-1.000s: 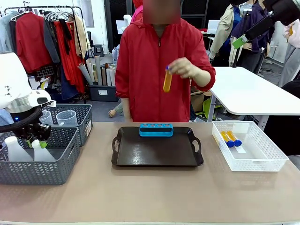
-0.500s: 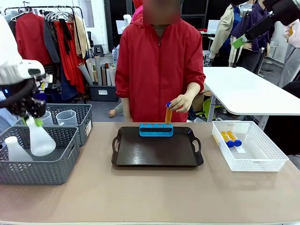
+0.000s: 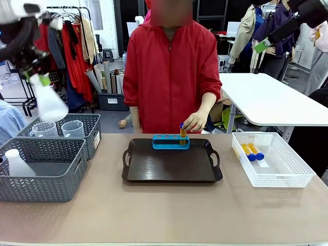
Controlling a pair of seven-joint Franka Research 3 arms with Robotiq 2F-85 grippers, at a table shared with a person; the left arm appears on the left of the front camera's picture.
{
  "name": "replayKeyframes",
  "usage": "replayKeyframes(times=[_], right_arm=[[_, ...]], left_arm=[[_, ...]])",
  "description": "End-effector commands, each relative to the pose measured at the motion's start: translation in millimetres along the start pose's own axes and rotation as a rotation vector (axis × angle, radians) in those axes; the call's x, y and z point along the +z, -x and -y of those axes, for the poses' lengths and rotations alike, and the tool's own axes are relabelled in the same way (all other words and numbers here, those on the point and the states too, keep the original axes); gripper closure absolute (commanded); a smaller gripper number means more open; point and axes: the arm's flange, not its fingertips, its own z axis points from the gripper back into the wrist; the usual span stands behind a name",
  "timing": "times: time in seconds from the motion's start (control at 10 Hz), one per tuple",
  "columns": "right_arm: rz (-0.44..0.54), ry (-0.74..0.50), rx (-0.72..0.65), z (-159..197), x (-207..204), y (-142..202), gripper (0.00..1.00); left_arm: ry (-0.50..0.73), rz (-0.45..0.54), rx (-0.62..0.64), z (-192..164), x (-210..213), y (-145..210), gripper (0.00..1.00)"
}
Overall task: Prepare the laboratory tools.
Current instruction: Pick up one Small flask and place it on the Handle tray.
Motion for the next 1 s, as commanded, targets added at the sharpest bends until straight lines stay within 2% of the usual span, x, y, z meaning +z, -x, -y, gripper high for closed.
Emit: replayKeyframes(times=[0.0, 0.3, 0.9], right_arm=[[0.008, -0.008, 0.007, -0.2, 0.5, -0.7, 0.0], [0.008, -0.008, 0.007, -0.2, 0.5, -0.7, 0.0], [0.008, -0.008, 0.007, -0.2, 0.5, -0.7, 0.0]], left_arm=[[0.023, 0.043, -0.116, 14.4, 26.0, -24.5, 1.0], [-0.004, 0.118, -0.182, 35.0, 52.8, -43.5, 1.0], [-0.003, 0.104, -0.163, 45.2, 52.8, -40.4, 1.0]])
